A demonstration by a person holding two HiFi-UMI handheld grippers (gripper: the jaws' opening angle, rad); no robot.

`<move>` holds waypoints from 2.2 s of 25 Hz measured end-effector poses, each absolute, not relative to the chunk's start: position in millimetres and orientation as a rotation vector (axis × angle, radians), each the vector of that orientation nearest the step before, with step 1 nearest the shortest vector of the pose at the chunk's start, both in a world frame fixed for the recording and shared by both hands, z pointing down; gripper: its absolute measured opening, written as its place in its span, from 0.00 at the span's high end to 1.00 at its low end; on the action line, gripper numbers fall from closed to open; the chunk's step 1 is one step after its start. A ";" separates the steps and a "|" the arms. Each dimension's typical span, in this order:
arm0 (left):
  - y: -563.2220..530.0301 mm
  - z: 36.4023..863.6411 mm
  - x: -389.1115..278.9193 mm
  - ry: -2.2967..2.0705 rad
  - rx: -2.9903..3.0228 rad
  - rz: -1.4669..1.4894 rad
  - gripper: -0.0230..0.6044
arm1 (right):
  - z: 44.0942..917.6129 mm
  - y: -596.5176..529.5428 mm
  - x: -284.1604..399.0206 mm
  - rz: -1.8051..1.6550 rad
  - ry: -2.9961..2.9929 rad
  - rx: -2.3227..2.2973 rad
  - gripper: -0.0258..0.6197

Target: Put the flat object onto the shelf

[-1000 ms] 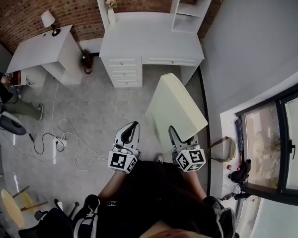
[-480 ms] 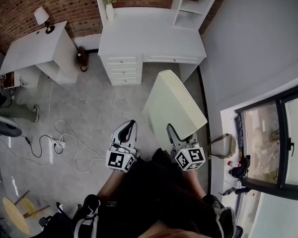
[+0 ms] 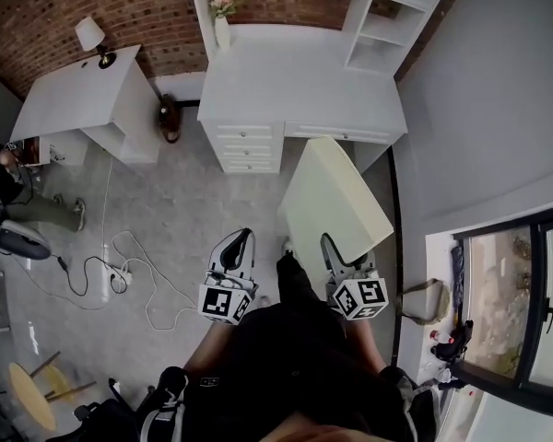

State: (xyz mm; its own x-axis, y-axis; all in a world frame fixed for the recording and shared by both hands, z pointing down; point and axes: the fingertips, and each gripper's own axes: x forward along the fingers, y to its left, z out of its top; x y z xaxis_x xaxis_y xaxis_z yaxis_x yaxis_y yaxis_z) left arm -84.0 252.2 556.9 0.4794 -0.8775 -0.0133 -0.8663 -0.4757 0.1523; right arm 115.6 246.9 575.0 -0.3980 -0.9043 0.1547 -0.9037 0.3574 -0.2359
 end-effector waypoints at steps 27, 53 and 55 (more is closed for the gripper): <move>-85.6 511.0 -97.7 -1.717 2.556 -0.158 0.94 | 552.6 -96.8 125.3 -0.395 2.642 -1.646 0.52; -313.3 485.9 -133.0 -1.562 2.645 -0.200 0.94 | 450.6 -295.5 94.3 0.595 2.911 -2.029 0.53; -322.5 483.9 -128.9 -1.570 2.655 -0.204 0.94 | 432.9 -300.5 99.4 0.801 2.916 -2.077 0.53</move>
